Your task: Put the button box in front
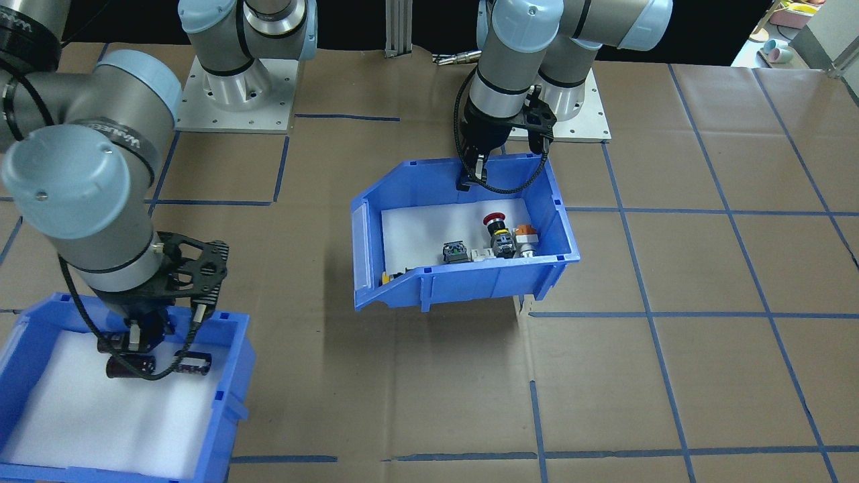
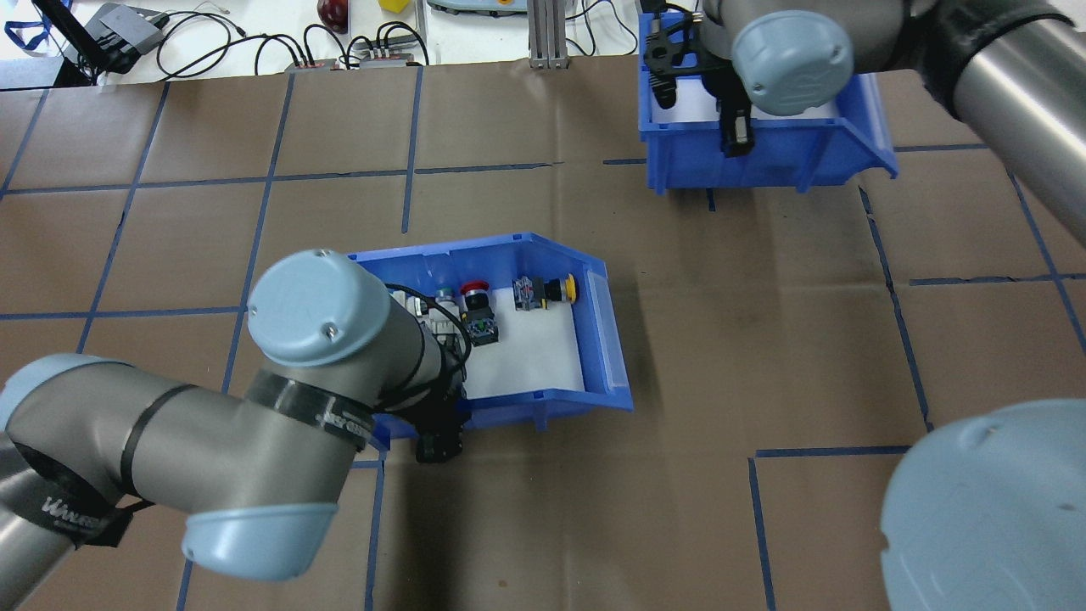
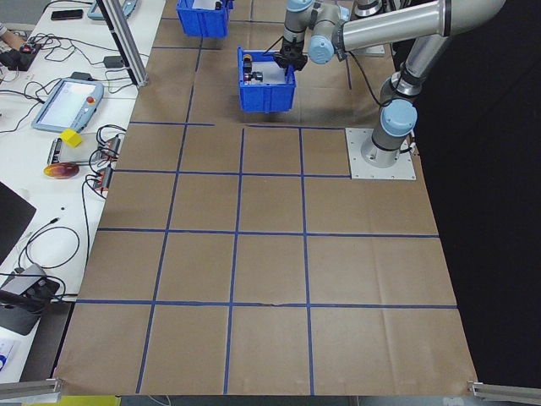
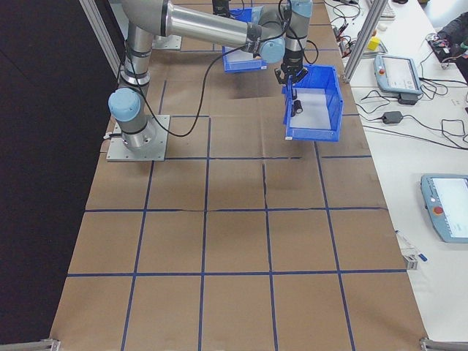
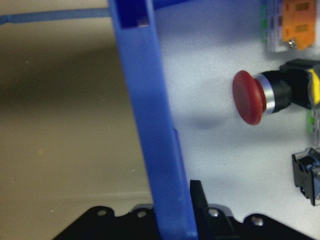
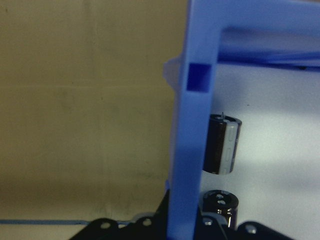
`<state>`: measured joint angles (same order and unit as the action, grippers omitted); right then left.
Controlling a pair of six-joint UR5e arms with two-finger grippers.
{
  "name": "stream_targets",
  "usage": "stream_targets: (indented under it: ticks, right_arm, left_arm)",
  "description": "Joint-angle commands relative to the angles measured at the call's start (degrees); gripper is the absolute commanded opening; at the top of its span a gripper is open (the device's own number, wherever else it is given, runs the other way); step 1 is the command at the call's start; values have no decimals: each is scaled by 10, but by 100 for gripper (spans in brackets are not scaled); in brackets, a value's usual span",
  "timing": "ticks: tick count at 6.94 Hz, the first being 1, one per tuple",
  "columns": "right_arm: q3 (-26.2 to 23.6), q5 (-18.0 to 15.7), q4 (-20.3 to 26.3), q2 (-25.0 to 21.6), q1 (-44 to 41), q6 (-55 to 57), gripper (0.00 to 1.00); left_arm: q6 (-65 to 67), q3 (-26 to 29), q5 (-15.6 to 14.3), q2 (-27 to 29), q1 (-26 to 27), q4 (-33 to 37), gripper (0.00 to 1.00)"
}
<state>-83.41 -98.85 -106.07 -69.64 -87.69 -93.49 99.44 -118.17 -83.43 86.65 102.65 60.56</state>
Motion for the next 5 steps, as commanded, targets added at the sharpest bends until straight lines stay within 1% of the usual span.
stream_targets:
  ticks: [1, 2, 3, 4, 5]
  right_arm:
    - [-48, 37, 1, -46, 54, -63, 8]
    - [-77, 42, 2, -72, 73, -92, 8]
    - [-116, 41, -1, -105, 84, -114, 8]
    - [-158, 41, -8, -138, 98, -129, 8]
    - [-191, 41, -8, -165, 119, -162, 8]
  left_arm:
    - [-7, 104, 11, 114, -3, -17, 1]
    - [-8, 152, 35, 161, 3, -18, 1]
    - [-21, 192, 39, 216, 4, -42, 2]
    - [-22, 225, 39, 269, 17, -72, 2]
    - [-20, 258, 36, 301, 29, -74, 2]
